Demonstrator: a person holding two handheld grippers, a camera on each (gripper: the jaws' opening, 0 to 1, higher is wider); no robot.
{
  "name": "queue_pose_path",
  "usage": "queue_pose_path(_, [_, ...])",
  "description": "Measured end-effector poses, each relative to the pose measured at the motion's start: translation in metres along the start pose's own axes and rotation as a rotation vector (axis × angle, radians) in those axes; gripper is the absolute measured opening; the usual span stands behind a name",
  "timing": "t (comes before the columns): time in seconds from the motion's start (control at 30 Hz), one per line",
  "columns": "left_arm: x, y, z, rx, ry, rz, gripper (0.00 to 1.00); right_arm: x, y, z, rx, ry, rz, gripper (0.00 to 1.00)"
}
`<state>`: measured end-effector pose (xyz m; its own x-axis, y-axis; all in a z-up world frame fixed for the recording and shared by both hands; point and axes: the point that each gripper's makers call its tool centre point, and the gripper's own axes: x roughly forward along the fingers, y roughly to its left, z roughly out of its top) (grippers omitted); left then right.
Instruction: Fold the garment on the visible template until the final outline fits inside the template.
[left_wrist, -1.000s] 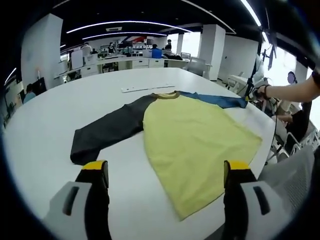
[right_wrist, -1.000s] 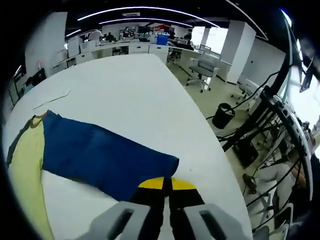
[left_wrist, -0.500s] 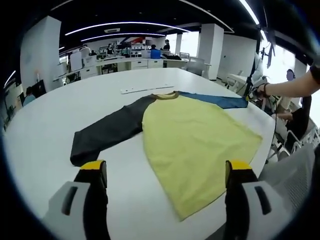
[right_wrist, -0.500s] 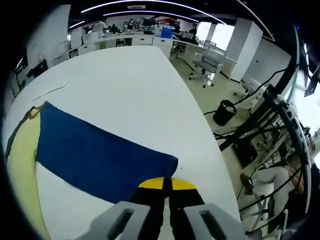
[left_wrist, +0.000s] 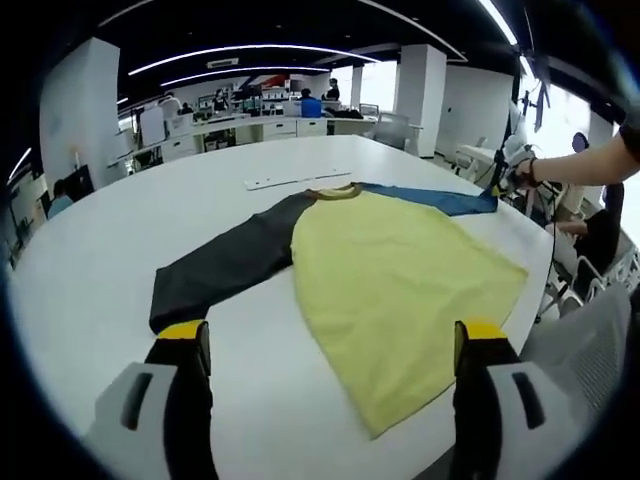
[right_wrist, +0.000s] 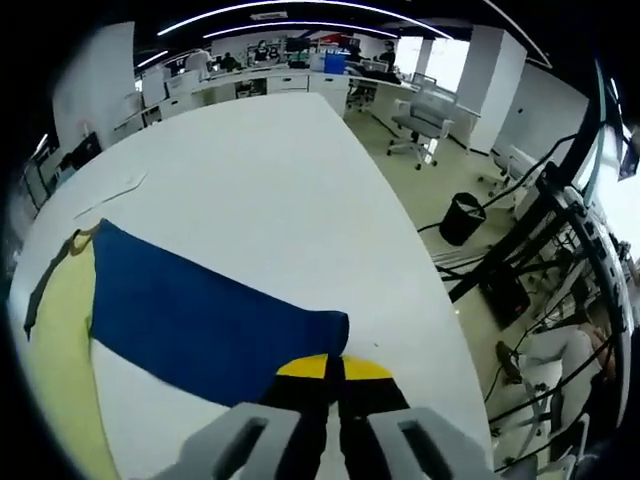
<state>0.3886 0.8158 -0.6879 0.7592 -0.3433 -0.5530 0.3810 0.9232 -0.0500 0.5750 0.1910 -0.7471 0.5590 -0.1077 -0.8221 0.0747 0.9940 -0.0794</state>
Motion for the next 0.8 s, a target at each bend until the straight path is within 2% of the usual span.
queue_pose_path(0.47, [-0.007, 0.001, 0.003, 0.028, 0.002, -0.004, 0.99, 0.008, 0.019, 0.018, -0.028, -0.008, 0.072, 0.0])
queue_pose_path(0.5, [-0.007, 0.0, 0.003, 0.029, 0.001, -0.005, 0.99, -0.009, 0.038, 0.011, -0.038, -0.012, 0.074, 0.0])
queue_pose_path(0.57, [-0.008, 0.0, 0.003, 0.03, 0.001, -0.003, 0.99, -0.02, 0.051, 0.009, -0.049, -0.012, 0.081, 0.0])
queue_pose_path(0.8, [-0.011, -0.001, 0.003, 0.038, 0.002, -0.007, 0.99, -0.034, 0.078, 0.013, -0.06, -0.009, 0.111, 0.0])
